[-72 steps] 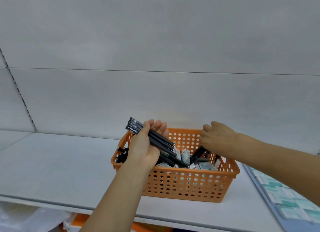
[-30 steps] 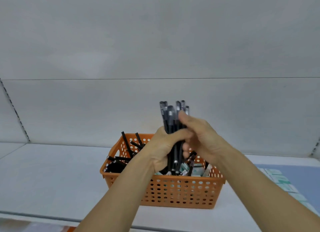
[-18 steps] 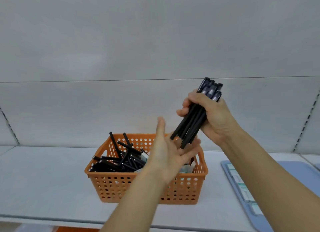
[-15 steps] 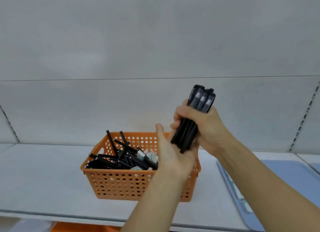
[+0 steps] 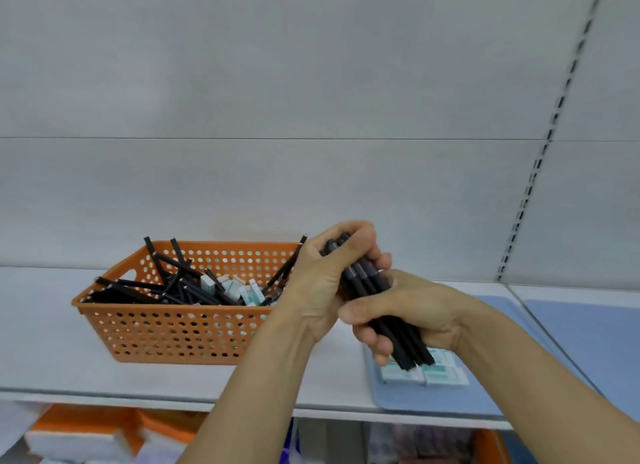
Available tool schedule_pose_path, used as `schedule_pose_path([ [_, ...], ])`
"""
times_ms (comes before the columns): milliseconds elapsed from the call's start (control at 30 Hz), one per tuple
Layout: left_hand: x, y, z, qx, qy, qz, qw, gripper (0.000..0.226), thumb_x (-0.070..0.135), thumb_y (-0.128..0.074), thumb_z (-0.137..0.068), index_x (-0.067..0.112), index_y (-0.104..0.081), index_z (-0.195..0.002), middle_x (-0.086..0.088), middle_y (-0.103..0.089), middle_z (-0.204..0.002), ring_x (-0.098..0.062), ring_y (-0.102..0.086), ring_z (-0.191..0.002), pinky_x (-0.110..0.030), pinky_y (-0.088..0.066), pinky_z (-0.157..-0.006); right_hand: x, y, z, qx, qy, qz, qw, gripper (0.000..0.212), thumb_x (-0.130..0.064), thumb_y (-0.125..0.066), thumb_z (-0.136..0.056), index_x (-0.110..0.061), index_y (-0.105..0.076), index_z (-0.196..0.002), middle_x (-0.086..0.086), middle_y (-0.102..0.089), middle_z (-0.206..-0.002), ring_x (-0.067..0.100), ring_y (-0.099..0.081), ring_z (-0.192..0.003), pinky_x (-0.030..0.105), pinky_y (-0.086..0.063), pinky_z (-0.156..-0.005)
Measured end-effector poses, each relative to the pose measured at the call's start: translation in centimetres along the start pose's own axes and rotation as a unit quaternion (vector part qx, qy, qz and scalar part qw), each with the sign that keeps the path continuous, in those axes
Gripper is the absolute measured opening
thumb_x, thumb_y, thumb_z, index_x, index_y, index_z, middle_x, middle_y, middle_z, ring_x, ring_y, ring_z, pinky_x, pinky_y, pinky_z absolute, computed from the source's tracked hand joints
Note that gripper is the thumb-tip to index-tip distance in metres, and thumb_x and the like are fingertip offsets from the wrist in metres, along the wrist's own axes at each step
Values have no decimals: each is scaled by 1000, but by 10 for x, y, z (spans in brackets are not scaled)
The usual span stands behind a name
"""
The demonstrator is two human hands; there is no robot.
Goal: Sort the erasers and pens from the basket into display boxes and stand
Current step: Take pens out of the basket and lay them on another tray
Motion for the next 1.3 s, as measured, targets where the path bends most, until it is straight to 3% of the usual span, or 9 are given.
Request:
schedule_pose_path([
  [167, -25, 19, -12, 114, -20, 119, 986, 18, 15, -70, -81, 7, -56, -89, -2, -60, -56, -17, -64, -53, -33, -59, -66, 19, 34, 27, 198, 49, -67, 977, 57, -59, -47, -89, -5, -67, -92, 16, -65, -74, 21, -50, -45, 25, -39, -41],
  [300, -35, 8, -10, 123, -17, 113, 986, 23, 12, -73, -76, 9, -58, -93, -4, -60, -59, -19, -63, -55, -37, -59, -73, 36, 39, 29, 299, 57, -110, 946, 65, -55, -32, -99, -1, -66, -89, 16, -62, -63, 17, -32, -32, 19, -18, -37],
  [500, -47, 5, -14, 137, 13, 112, 984, 12, 10, -69, -85, 11, -57, -85, -6, -59, -59, -20, -62, -56, -40, -56, -75, 15, 42, 51, 299, 102, 160, 935, 21, -38, -62, -90, -22, -56, -103, -3, -63, -74, 15, -52, -51, 28, -39, -47],
  [633, -63, -1, -19, 137, 52, 147, 978, 10, 4, -68, -86, 9, -59, -89, -8, -61, -65, -22, -63, -60, -38, -58, -74, 16, 40, 56, 417, 96, 577, 696, 54, -24, -69, -74, -26, -40, -119, -14, -49, -77, 15, -44, -52, 26, -26, -41],
  [733, -84, -13, -20, 124, 82, 171, 974, 8, 2, -65, -87, 9, -62, -90, -10, -64, -71, -22, -66, -64, -38, -59, -74, 29, 41, 63, 481, 78, 621, 614, 58, -21, -87, -45, -14, -61, -97, -6, -55, -62, 17, -31, -33, 17, 4, -42],
  [1000, -137, -62, -14, 82, 163, 139, 973, 5, 8, -68, -84, 7, -63, -86, -9, -62, -71, -20, -63, -64, -38, -58, -77, 62, 76, 113, 472, 17, 523, 710, 36, -40, -47, -95, -22, -38, -125, -4, -56, -89, 24, -57, -75, 33, -35, -57],
  [1133, -174, -96, -15, -2, 169, -78, 983, 43, 44, -63, -82, 17, -59, -115, -2, -67, -109, -16, -66, -98, -34, -51, -92, 93, 129, 156, 494, -45, 424, 758, 24, -28, -53, -88, -21, -41, -108, -3, -52, -76, 26, -56, -72, 36, -43, -60],
  [1233, -206, -130, -12, -91, 123, -306, 940, 39, 49, -48, -95, 34, -43, -131, 17, -49, -128, -4, -48, -119, -17, -37, -93, 122, 197, 201, 546, -133, 361, 744, 25, -27, -57, -86, -16, -44, -103, 4, -57, -82, 29, -59, -78, 37, -47, -63],
  [1300, -235, -149, -3, -209, 62, -476, 852, 47, 47, -51, -95, 33, -40, -139, 16, -40, -141, -3, -35, -132, -16, -28, -103, 138, 232, 216, 543, -203, 361, 730, 25, -27, -58, -86, -13, -44, -101, 3, -54, -82, 27, -57, -76, 33, -44, -56],
])
Point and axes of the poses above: each hand's wrist, its own z-axis away from the middle knuckle, its own y-axis out of the back of the hand, x = y × z, the point moved 7 cm from there along -z, towards the middle knuckle
